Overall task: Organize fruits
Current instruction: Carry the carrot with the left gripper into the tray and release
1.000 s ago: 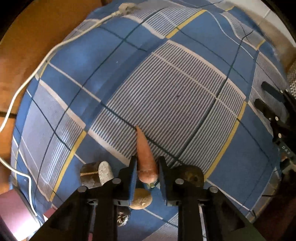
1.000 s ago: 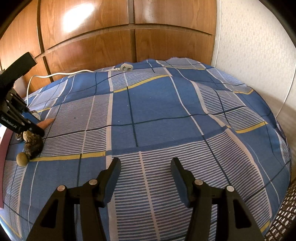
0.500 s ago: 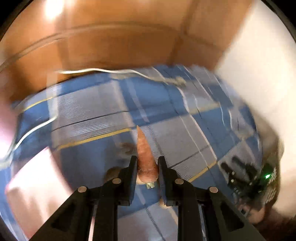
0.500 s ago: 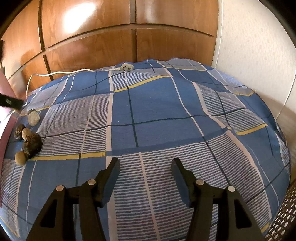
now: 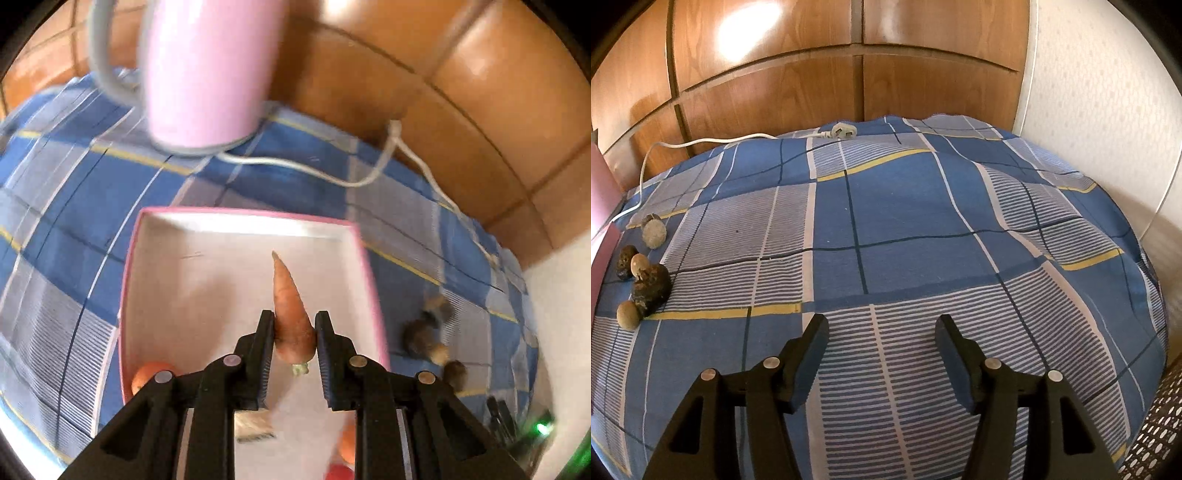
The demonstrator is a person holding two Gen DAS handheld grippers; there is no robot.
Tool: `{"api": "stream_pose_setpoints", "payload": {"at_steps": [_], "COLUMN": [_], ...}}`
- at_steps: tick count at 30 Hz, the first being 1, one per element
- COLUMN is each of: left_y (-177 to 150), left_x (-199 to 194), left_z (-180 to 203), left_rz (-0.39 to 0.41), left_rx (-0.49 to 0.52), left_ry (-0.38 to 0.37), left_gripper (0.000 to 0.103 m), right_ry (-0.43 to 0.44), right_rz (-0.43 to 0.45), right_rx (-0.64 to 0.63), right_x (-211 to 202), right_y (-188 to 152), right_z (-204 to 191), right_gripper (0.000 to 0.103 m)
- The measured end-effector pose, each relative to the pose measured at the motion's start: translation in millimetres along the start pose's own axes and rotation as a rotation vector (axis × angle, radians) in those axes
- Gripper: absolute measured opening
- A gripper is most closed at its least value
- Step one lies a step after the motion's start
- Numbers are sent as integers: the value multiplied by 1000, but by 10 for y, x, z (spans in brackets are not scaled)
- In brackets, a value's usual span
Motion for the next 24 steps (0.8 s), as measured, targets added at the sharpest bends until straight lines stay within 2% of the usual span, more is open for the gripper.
{"api": "stream_pose_setpoints", "payload": {"at_steps": [2,4,5,9,11,15,17,21,24], "left_y": [-23,-77,-105,-180,-258,-485,-630,-973,-1198], "left_x": [63,59,24,-168,-343,-575,-667,-758,-801], "left_z": [-119,-168,-198,-266,-336,-356,-348,-356,-384], "left_rz": [-7,1,12,83,135,219,261,298,312], "left_rx": [-44,-61,-61,-74,-64,-27,1,-3,-24], "left_ry": [21,25,28,66,118,181,216,239,251], "left_gripper": [26,39,42,43,43,54,55,64,65], "right_ry": [-3,-6,-8,-14,-16,-20,-18,-16,-17], "right_rz": [-5,-9,-12,-16,-18,-23,-26,-35,-45], "right_rx": [-6,-9,-13,-20,-18,-15,-13,-5,-4], "right_x": [3,4,7,4,1,2,4,8,8], "right_y": [2,4,6,-1,-3,-3,-3,-3,-1], "right_z": [-2,-2,-4,-4,-2,-2,1,6,4], "right_gripper": [61,61,61,62,62,63,63,64,64]}}
Point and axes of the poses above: each gripper's, at about its wrist camera, not at the fingertips, and x roughly the way its jaws point, z to its right, y to its top, the point moved 10 cm from there along x, roughly the way its jaws point, and after that the axes turned 9 degrees about y, right-handed, at the moved point
